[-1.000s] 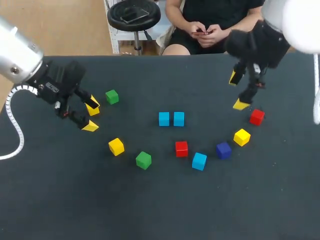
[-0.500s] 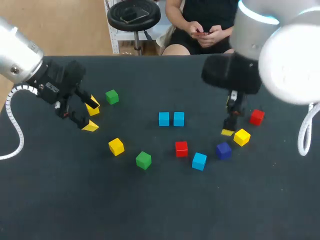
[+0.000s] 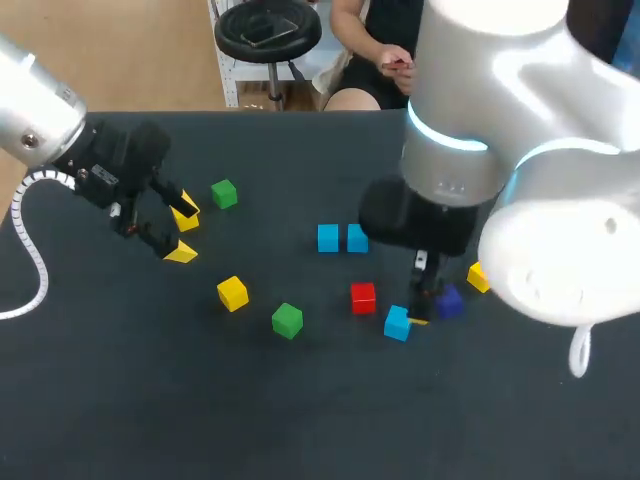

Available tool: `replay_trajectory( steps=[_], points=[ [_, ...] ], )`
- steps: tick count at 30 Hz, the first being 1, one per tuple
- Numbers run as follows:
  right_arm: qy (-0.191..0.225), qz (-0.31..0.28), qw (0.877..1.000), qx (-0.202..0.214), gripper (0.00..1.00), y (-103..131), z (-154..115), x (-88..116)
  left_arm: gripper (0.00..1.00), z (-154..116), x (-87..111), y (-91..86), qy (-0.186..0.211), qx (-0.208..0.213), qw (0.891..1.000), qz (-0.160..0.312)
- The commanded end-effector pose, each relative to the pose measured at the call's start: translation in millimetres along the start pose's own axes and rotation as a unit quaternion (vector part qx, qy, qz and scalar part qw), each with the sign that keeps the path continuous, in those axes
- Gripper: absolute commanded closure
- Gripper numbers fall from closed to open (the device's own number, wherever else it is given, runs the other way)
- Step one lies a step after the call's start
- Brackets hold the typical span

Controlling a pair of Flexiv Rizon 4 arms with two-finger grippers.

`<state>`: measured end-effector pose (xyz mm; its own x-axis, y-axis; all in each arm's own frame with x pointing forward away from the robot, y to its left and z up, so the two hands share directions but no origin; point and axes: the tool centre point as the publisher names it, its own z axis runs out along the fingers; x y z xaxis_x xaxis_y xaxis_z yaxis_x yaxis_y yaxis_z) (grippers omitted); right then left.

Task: Place the blue cubes, place green cubes on the blue cubes, place the yellow cubes on the green cubes, then place the red cubes on the yellow cubes, and place purple cube on the red cubes.

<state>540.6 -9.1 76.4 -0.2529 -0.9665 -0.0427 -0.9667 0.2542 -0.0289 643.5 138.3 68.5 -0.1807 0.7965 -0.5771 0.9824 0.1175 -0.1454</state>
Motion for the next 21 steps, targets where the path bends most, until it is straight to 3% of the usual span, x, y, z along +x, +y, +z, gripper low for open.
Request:
replay_trajectory(
  steps=[1,12,21],
  points=[
    [-0.003,0.006,1.0,-0.004,0.0,-3,22,-9,0.0,0,1.0,0.0,-0.001,-0.001,1.0,0.001],
    [0.015,0.02,1.0,-0.016,0.0,-1,46,-22,0.0,0,1.0,0.0,-0.001,-0.001,1.0,0.001],
    [0.016,0.036,0.999,-0.026,0.0,2,58,-15,0.0,0,1.0,0.0,-0.001,-0.001,1.0,0.001]
  ],
)
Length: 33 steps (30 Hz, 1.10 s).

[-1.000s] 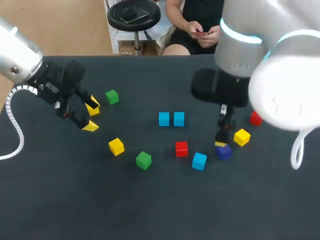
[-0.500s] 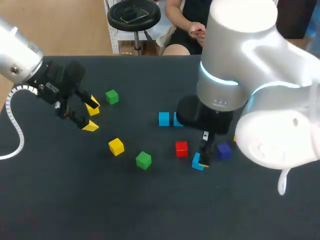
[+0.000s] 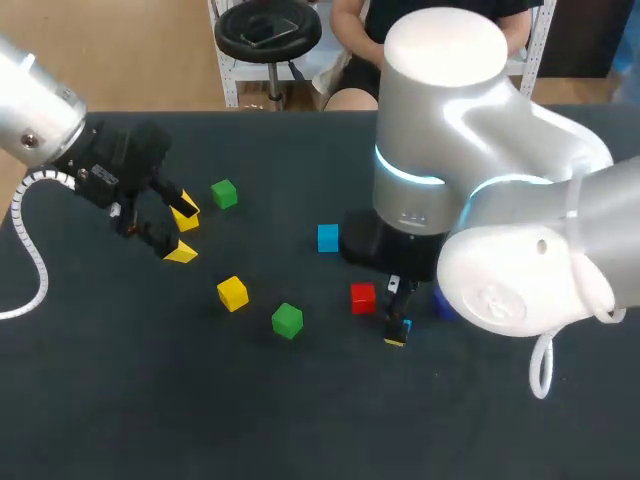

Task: Place the blue cubes, place green cubes on the blue cubes, place the yellow cubes on the green cubes, then place the red cubes on the yellow cubes, and place purple cube on the red cubes.

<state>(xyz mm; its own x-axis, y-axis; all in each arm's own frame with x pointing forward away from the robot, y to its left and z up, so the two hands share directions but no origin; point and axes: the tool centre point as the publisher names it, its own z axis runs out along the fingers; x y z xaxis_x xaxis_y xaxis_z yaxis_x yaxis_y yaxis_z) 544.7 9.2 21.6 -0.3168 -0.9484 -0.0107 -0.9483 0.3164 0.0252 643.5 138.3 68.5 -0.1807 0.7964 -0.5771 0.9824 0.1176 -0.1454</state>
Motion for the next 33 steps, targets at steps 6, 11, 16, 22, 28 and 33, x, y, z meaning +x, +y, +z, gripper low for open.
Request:
replay_trajectory(
  steps=[6,11,16,22,28,33],
  points=[
    [0.004,0.012,1.0,-0.008,0.0,1,11,6,0.0,0,1.0,0.0,-0.001,-0.001,1.0,0.001],
    [0.008,0.02,1.0,-0.011,0.0,5,13,8,0.0,0,1.0,0.0,-0.001,-0.001,1.0,0.001],
    [0.018,0.02,1.0,-0.013,0.0,5,17,8,0.0,0,1.0,0.0,-0.001,-0.001,1.0,0.001],
    [0.022,0.024,0.999,-0.017,0.0,5,20,8,0.0,0,1.0,0.0,-0.001,-0.001,1.0,0.001],
    [0.02,0.027,0.999,-0.017,0.05,3,21,9,0.0,0,1.0,0.0,-0.001,-0.001,1.0,0.001],
    [0.019,0.025,0.999,-0.017,0.55,2,21,7,0.0,0,1.0,0.0,-0.001,-0.001,1.0,0.001]
  ],
)
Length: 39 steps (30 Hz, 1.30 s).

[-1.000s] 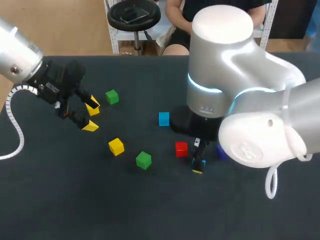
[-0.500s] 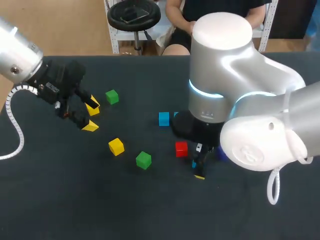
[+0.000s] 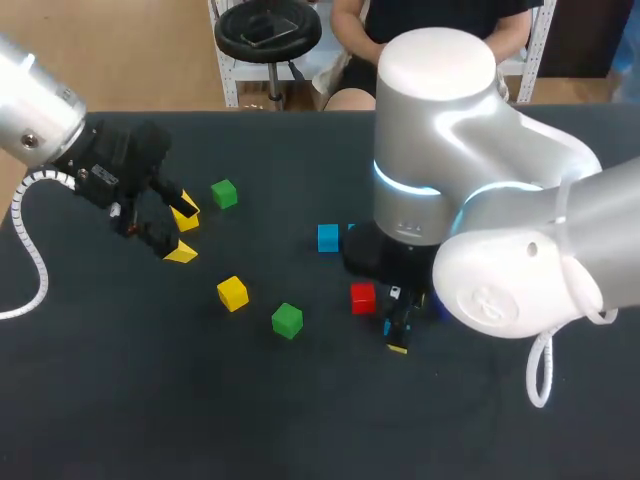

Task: Place the blue cubes, place green cubes on the blue cubes, place the yellow cubes on the green cubes, then place the red cubes on the yellow cubes, and place purple cube on the red cubes.

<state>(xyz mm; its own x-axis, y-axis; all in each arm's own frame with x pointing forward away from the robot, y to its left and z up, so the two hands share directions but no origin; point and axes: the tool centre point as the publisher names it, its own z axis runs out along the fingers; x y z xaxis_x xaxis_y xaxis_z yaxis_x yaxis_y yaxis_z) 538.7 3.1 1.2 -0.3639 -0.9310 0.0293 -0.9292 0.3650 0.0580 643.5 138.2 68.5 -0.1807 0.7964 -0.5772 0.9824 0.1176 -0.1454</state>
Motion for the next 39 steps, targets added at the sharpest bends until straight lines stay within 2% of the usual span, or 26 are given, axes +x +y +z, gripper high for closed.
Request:
replay_trajectory(
  steps=[1,3,5,8,9,10,11,15,19,24,26,27,28,35,39],
  points=[
    [0.001,-0.001,1.0,-0.001,0.54,-2,1,-1,0.0,0,1.0,0.0,-0.001,-0.001,1.0,0.001],
    [0.001,0.001,1.0,-0.002,0.51,-2,1,-1,0.0,0,1.0,0.0,-0.001,-0.001,1.0,0.001],
    [0.001,0.002,1.0,-0.002,0.58,-3,1,-1,0.0,0,1.0,0.0,-0.001,-0.001,1.0,0.001],
    [0.002,0.003,1.0,-0.001,0.61,-3,1,-1,0.0,0,1.0,0.0,-0.001,-0.001,1.0,0.001],
    [0.002,0.003,1.0,-0.001,0.72,-3,1,-1,0.0,0,1.0,0.0,-0.001,-0.001,1.0,0.001],
    [0.002,0.004,1.0,0.0,0.97,-2,1,0,0.0,0,1.0,0.0,-0.001,-0.001,1.0,0.001],
    [0.001,0.004,1.0,0.001,1.0,-2,0,0,0.0,0,1.0,0.0,-0.001,-0.001,1.0,0.001],
    [-0.001,-0.002,1.0,0.005,1.0,-3,-6,-1,0.0,0,1.0,0.0,-0.001,-0.001,1.0,0.001],
    [0.013,-0.018,1.0,0.009,1.0,-7,-22,2,0.0,0,1.0,0.0,-0.001,-0.001,1.0,0.001],
    [0.005,-0.072,0.997,0.017,1.0,-22,-41,11,0.0,0,1.0,0.0,-0.001,-0.001,1.0,0.001],
    [-0.008,-0.126,0.992,0.023,1.0,-31,-45,13,0.0,0,1.0,0.0,-0.001,-0.001,1.0,0.001],
    [-0.021,-0.133,0.991,0.025,1.0,-35,-46,14,0.0,0,1.0,0.0,-0.001,-0.001,1.0,0.001],
    [-0.029,-0.171,0.984,0.031,1.0,-39,-48,15,0.0,0,1.0,0.0,-0.001,-0.001,1.0,0.001],
    [-0.044,-0.221,0.973,0.052,1.0,-70,-55,13,0.0,0,1.0,0.0,-0.001,-0.001,1.0,0.001],
    [-0.031,-0.238,0.969,0.062,1.0,-84,-58,5,0.0,0,1.0,0.0,-0.001,-0.001,1.0,0.001]
  ],
)
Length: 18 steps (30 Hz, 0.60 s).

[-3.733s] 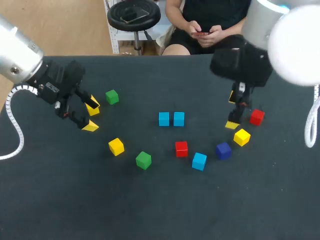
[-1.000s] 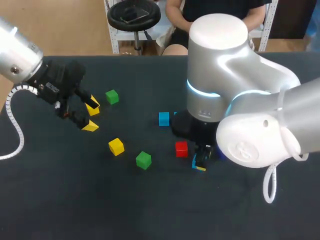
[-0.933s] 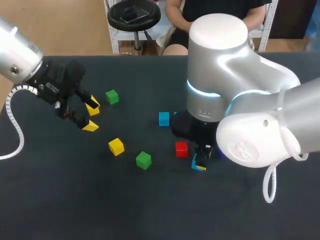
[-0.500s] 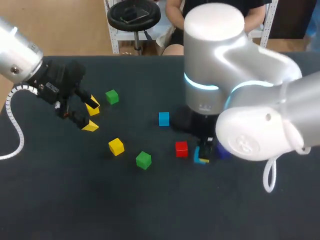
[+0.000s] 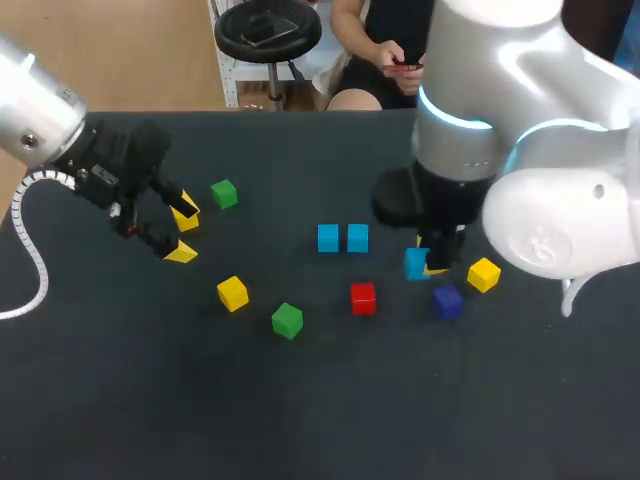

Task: Place the blue cubes, place green cubes on the blue cubes, place the yellow cubes on the green cubes, then place the red cubes on the yellow cubes, and place purple cube on the red cubes.

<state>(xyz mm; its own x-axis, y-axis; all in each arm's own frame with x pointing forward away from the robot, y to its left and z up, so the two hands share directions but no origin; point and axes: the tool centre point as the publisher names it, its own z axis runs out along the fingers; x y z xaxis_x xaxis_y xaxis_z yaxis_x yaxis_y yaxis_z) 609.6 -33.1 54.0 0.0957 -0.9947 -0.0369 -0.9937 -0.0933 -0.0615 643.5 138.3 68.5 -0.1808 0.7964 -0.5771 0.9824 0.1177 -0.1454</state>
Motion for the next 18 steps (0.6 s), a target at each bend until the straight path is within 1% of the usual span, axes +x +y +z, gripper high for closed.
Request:
replay_trajectory(
  steps=[1,6,9,18],
  points=[
    [0.006,-0.012,1.0,0.008,1.0,-13,1,0,0.0,0,1.0,0.0,-0.001,0.0,1.0,0.001],
    [0.038,-0.007,0.999,0.0,1.0,-31,7,-4,0.0,0,1.0,0.0,-0.001,0.0,1.0,0.001],
    [0.04,0.003,0.999,0.0,1.0,-40,11,-6,0.0,0,1.0,0.0,-0.001,0.0,1.0,0.001],
    [0.025,0.012,1.0,0.005,1.0,-68,28,-11,0.0,0,1.0,0.0,-0.001,0.0,1.0,0.001]
  ],
)
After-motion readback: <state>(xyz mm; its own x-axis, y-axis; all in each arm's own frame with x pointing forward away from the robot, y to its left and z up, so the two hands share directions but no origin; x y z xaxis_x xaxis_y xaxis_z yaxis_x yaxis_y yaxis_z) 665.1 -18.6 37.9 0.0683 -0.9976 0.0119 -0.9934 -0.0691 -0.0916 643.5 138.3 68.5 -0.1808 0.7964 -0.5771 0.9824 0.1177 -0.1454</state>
